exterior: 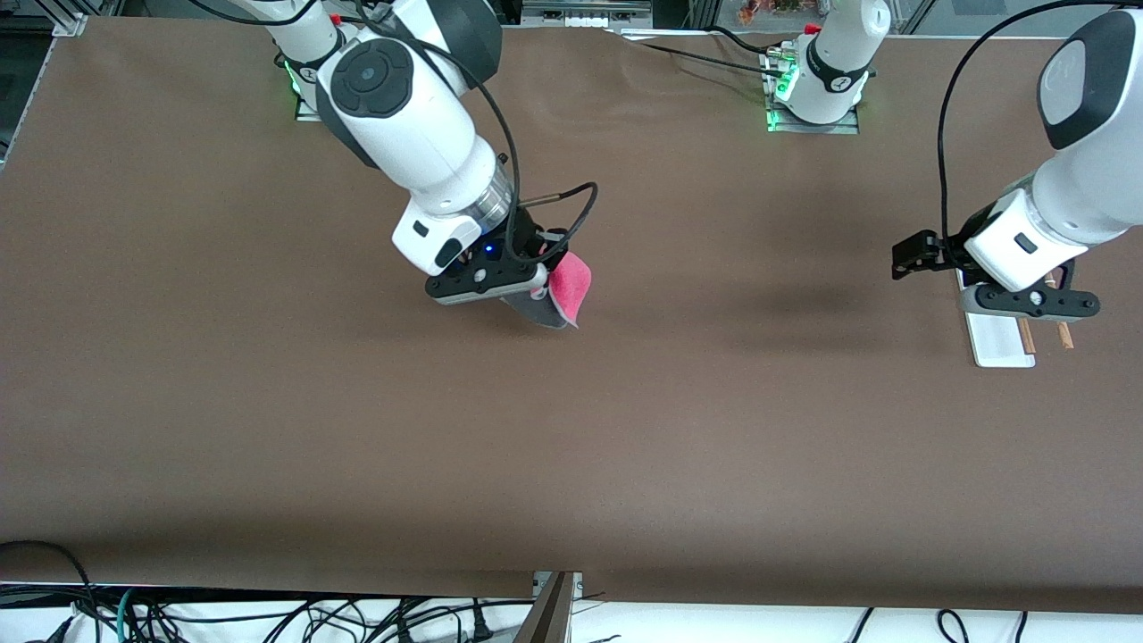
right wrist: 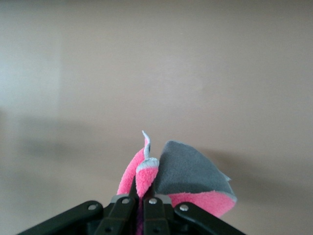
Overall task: Pass towel and hang on rack
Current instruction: 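Lift the towel with the right gripper while the left gripper starts moving, then move the left gripper toward the towel held by the right gripper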
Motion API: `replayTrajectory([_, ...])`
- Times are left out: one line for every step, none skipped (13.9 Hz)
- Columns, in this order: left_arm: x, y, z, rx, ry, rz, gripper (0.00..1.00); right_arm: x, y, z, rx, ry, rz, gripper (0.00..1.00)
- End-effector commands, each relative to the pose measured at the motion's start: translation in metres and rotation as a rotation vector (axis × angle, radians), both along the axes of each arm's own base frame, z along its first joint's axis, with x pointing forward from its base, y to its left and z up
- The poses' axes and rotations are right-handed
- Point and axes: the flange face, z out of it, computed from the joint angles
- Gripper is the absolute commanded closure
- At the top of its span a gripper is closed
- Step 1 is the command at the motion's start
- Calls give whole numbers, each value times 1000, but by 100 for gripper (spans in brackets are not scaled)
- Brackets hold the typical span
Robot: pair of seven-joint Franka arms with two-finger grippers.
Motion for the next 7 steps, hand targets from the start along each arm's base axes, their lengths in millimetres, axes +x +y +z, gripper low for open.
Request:
replayTrajectory([-1,-2,1,-37,21,-50,0,-17,27,3,31,-16,-24,100])
replayTrajectory([-1,-5,0,-82,23,-51,0,-21,35,3,44,-21,-22,100])
replayTrajectory([-2,-8,0,-115,28,-53,0,-25,41,1,50,-23,-13,100])
replayTrajectory([-4,-15,-1,-166,29,-98,0,-26,45,-1,57,-25,-9,100])
replayTrajectory([-3,-21,-3,-224,18,-168,0,-31,52,-1,64,-26,-3,100])
replayTrajectory([-1,-21,-6,-265,-5,-224,0,-34,55,0,67,-27,2,100])
replayTrajectory([-1,-22,-13,-297,-17,-265,0,-36,57,0,69,-25,5,100])
